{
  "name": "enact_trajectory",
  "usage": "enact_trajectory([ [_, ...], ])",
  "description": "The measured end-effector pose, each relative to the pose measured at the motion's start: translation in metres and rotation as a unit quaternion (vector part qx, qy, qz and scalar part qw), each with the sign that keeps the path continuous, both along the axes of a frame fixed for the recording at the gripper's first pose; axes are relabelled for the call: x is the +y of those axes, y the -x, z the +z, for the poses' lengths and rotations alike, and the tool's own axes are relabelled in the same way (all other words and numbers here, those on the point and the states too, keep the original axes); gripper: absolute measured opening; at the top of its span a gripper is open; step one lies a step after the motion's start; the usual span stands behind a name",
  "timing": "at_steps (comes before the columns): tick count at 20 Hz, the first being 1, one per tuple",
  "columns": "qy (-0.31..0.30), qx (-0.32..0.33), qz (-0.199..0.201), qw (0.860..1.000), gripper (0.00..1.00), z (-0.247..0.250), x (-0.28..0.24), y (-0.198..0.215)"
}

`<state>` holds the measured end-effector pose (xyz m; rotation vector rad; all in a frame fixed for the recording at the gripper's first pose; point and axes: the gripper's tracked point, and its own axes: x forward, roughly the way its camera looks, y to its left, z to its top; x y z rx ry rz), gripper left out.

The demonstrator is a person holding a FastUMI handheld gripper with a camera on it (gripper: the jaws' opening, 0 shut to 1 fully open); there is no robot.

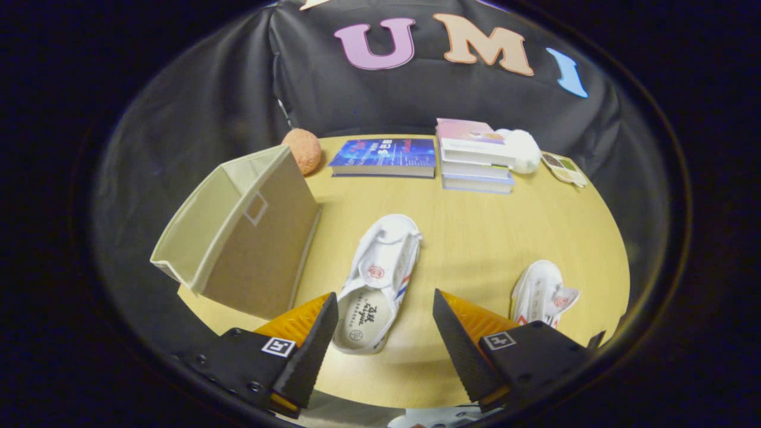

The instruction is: Open the storage box then place both shoes into the box .Put the left shoe in first, then the right shoe, with the right side of both shoes facing outward in a uniform manner.

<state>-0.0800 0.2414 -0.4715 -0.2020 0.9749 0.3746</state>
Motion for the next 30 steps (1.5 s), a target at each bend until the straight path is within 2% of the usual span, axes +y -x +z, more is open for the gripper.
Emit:
enact_trajectory([
  [3, 0.025, 0.010, 0.003, 1.000, 0.98, -0.018, -0.003, -0.004],
  [5, 0.050, 0.011, 0.006, 0.999, 0.92, -0.030, -0.008, -0.006],
  [6, 0.058, 0.015, 0.001, 0.998, 0.90, -0.035, -0.011, -0.008],
  [9, 0.060, 0.024, -0.024, 0.998, 0.90, -0.048, -0.009, -0.019],
  [14, 0.056, 0.034, -0.056, 0.996, 0.75, -0.067, -0.003, -0.041],
  [15, 0.054, 0.035, -0.062, 0.996, 0.75, -0.067, -0.004, -0.045],
  [21, 0.027, 0.073, -0.095, 0.992, 0.37, -0.086, 0.012, -0.053],
  [24, 0.014, 0.083, -0.104, 0.991, 0.32, -0.087, 0.012, -0.053],
  [28, -0.021, 0.117, -0.127, 0.985, 0.11, -0.087, 0.005, -0.053],
  [30, -0.046, 0.135, -0.142, 0.980, 0.04, -0.087, 0.004, -0.056],
])
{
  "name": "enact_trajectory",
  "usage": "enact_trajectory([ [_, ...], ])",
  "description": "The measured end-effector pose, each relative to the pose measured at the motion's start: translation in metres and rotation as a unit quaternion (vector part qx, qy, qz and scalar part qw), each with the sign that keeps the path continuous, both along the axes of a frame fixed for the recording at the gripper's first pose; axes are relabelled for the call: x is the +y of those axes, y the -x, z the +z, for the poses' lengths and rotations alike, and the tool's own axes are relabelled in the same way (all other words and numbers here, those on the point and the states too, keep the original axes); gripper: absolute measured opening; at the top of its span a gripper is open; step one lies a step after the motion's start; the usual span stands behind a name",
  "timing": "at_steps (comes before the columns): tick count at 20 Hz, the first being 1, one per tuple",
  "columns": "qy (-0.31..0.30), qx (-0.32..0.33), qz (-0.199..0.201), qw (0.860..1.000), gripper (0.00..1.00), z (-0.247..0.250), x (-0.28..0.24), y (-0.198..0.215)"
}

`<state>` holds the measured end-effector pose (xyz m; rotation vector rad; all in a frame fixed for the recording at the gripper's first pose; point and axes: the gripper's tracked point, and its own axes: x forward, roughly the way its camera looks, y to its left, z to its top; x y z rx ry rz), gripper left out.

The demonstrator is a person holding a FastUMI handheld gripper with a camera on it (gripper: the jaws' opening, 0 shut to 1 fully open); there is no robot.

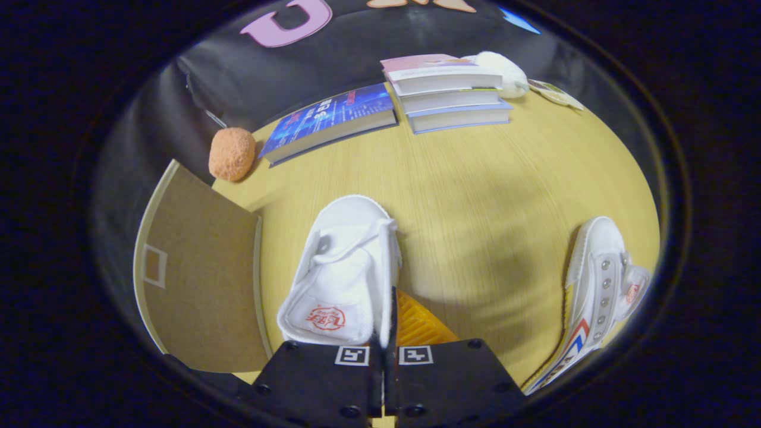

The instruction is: Open the storage box then place both shoes into the box .Put the left shoe in first, then the right shoe, with the right side of both shoes facing outward in a uniform manner.

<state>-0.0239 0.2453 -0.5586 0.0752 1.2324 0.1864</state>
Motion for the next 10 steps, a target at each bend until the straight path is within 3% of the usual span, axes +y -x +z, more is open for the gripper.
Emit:
enact_trajectory([
  [5, -0.055, 0.070, -0.080, 0.993, 0.03, 0.003, 0.002, 0.010],
  [8, -0.141, 0.136, -0.130, 0.972, 0.04, 0.019, 0.018, 0.029],
  [10, -0.171, 0.144, -0.143, 0.964, 0.03, 0.034, 0.022, 0.034],
])
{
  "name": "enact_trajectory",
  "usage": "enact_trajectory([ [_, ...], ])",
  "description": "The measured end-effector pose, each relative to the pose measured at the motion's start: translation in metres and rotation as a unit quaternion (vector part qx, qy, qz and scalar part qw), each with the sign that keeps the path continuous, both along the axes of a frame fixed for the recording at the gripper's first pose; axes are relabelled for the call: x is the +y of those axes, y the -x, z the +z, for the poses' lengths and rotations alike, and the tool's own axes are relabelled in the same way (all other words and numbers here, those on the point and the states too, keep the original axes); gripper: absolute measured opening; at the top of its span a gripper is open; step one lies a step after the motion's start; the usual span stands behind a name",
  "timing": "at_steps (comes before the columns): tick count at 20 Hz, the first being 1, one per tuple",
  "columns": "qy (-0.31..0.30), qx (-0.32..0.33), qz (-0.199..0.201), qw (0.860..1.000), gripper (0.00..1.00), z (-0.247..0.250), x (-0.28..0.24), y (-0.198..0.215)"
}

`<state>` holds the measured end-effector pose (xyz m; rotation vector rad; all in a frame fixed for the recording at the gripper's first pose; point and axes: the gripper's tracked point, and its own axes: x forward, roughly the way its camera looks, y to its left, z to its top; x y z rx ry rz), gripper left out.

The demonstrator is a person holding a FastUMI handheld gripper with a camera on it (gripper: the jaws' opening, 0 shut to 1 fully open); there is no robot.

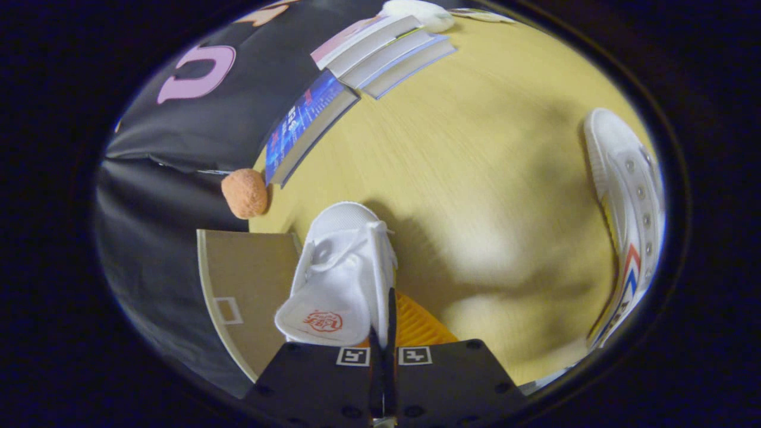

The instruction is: Open the storage box then place both shoes into the box .Put the left shoe in first, then the right shoe, with the right side of both shoes facing outward in a uniform manner.

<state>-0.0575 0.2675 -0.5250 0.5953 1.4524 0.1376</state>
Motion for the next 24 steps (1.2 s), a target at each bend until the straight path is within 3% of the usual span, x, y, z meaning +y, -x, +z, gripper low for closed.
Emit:
enact_trajectory([
  [8, -0.128, -0.024, -0.045, 0.991, 0.03, 0.110, 0.039, 0.001],
  [16, -0.166, -0.098, -0.009, 0.981, 0.03, 0.205, 0.111, -0.005],
  [19, -0.176, -0.109, 0.011, 0.978, 0.03, 0.219, 0.149, 0.002],
  [24, -0.152, -0.117, 0.034, 0.981, 0.03, 0.197, 0.213, 0.015],
])
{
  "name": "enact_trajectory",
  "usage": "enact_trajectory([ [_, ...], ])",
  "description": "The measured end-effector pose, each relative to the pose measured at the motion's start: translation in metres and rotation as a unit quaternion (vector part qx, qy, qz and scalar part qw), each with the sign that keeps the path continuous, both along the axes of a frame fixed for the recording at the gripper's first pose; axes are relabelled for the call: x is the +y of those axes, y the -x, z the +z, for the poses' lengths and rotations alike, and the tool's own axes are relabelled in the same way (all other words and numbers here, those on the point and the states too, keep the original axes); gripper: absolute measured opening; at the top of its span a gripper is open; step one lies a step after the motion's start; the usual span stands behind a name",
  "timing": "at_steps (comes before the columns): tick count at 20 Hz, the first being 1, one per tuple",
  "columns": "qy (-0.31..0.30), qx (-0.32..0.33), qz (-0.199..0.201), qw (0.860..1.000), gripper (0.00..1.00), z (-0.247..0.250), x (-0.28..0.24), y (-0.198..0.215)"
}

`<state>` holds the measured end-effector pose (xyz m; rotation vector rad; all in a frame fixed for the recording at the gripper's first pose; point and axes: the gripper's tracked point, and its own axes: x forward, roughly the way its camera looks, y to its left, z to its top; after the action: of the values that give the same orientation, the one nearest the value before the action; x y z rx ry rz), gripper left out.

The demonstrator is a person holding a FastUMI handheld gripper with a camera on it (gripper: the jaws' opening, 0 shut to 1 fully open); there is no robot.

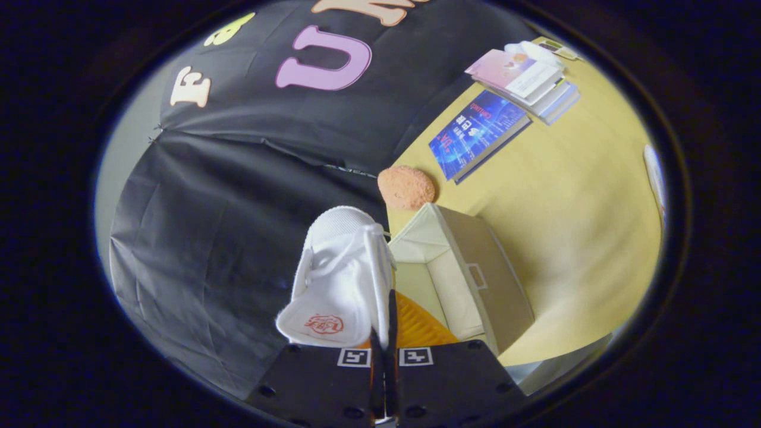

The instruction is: Open the storage box then place both shoes into the box .Put the left shoe in first, then the right shoe, with the right side of both shoes facing outward in a uniform manner.

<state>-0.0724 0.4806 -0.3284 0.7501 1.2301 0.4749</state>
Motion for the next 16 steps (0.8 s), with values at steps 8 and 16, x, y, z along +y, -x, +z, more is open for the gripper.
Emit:
enact_trajectory([
  [8, 0.064, -0.015, -0.010, 0.998, 0.03, -0.073, 0.066, 0.013],
  [16, 0.159, -0.015, 0.009, 0.987, 0.04, -0.135, 0.063, 0.033],
])
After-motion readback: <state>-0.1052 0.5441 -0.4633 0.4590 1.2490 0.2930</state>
